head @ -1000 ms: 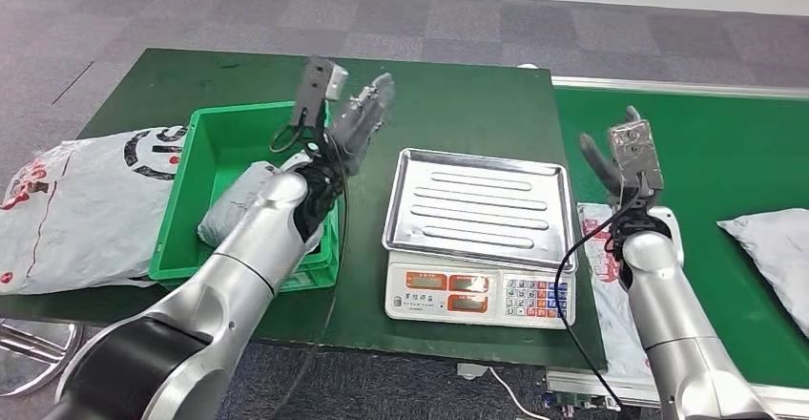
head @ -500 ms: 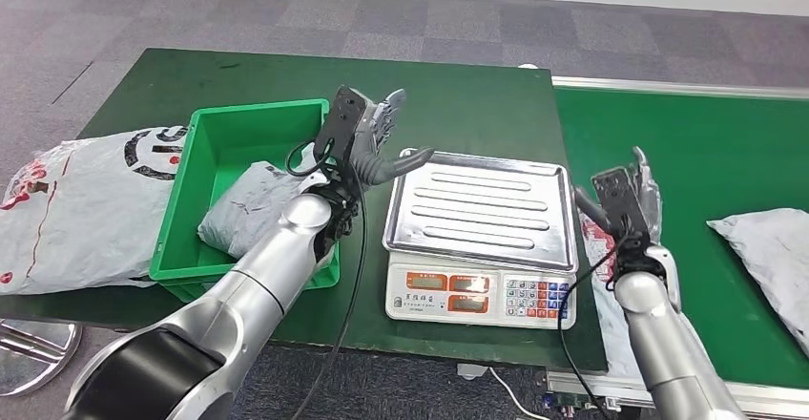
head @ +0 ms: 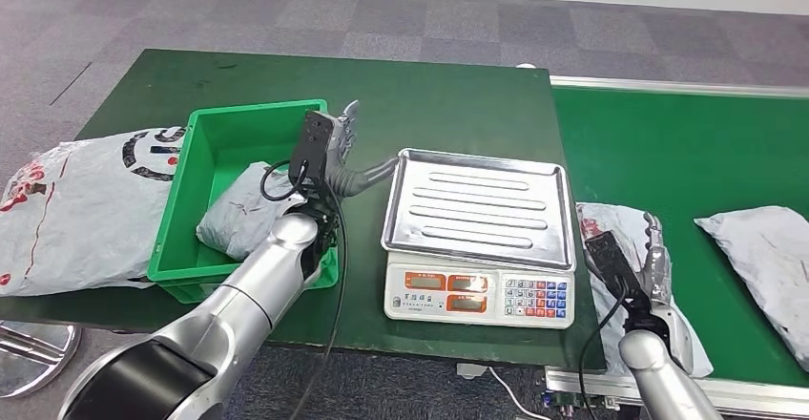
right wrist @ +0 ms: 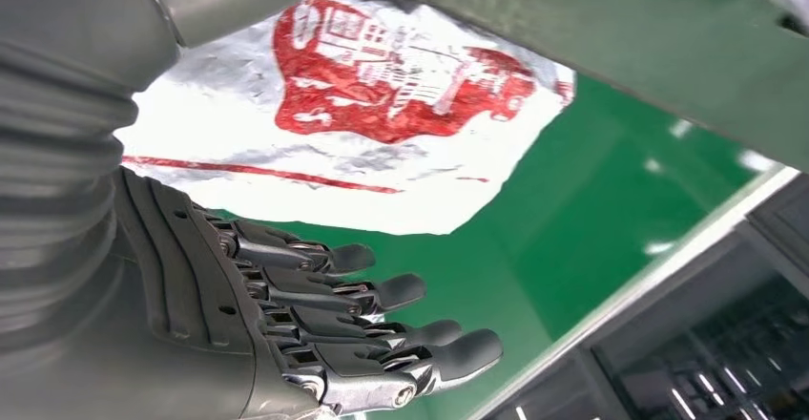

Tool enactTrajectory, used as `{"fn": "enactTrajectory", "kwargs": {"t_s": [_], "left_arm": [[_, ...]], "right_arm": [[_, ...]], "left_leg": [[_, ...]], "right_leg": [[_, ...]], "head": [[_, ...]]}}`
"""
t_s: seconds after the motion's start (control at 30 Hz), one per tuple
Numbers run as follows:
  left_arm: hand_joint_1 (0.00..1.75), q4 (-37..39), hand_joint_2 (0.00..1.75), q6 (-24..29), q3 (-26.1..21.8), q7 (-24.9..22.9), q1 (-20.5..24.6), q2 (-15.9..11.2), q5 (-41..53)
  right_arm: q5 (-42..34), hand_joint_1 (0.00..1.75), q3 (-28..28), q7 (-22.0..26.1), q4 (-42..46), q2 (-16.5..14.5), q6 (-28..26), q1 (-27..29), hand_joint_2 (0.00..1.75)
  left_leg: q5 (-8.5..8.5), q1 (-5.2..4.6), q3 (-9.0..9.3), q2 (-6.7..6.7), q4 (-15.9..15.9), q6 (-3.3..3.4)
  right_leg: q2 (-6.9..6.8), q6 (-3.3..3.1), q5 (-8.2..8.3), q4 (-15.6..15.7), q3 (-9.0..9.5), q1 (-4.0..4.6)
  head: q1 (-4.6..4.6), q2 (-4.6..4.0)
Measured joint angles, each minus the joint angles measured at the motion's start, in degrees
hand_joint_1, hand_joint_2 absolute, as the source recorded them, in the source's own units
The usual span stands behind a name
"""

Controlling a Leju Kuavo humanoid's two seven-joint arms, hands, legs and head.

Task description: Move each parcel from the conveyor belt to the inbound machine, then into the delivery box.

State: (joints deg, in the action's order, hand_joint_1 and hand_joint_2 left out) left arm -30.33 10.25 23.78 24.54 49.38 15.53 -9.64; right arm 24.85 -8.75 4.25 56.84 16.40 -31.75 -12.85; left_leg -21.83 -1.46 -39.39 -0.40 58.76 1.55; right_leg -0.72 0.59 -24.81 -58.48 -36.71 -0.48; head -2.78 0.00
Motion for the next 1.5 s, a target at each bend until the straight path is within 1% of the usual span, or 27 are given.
{"fn": "enactTrajectory", "kwargs": {"t_s": [0.23, 0.4, 0.87, 1.5], "left_arm": [[0.0, 0.3, 1.75, 1.0, 0.0, 1.3, -1.0, -1.8, -1.1], [0.0, 0.3, 1.75, 1.0, 0.0, 1.5, -1.3, -2.3, -1.1], [0.0, 0.4, 1.75, 1.0, 0.0, 1.5, -1.4, -2.8, -1.1], [0.0, 0.4, 1.75, 1.0, 0.0, 1.5, -1.4, -2.8, -1.1]], "right_arm": [[1.1, 0.0, 0.0, 0.2, -8.0, 2.2, 2.9, -5.1, 1.75], [1.2, 0.0, 0.0, 0.2, -11.2, 2.5, 3.0, -7.0, 1.75], [1.4, 0.0, 0.0, 0.6, -13.8, 2.6, 3.0, -7.8, 1.75], [1.4, 0.0, 0.0, 0.7, -14.5, 2.6, 3.0, -8.1, 1.75]], "left_leg": [[0.04, -0.01, 0.0, -0.01, 0.0, 0.05], [0.05, -0.01, 0.0, -0.02, 0.0, 0.07], [0.05, -0.01, 0.0, -0.01, 0.0, 0.07], [0.05, -0.01, 0.0, -0.01, 0.0, 0.07]], "right_leg": [[-0.02, 0.03, 0.02, 0.0, 0.02, -0.02], [-0.03, 0.03, 0.03, 0.0, 0.04, -0.01], [-0.03, 0.02, 0.02, 0.0, 0.04, 0.0], [-0.03, 0.02, 0.02, 0.0, 0.04, 0.0]], "head": [[0.0, 0.0], [0.0, 0.0], [0.0, 0.0], [0.0, 0.0]]}}
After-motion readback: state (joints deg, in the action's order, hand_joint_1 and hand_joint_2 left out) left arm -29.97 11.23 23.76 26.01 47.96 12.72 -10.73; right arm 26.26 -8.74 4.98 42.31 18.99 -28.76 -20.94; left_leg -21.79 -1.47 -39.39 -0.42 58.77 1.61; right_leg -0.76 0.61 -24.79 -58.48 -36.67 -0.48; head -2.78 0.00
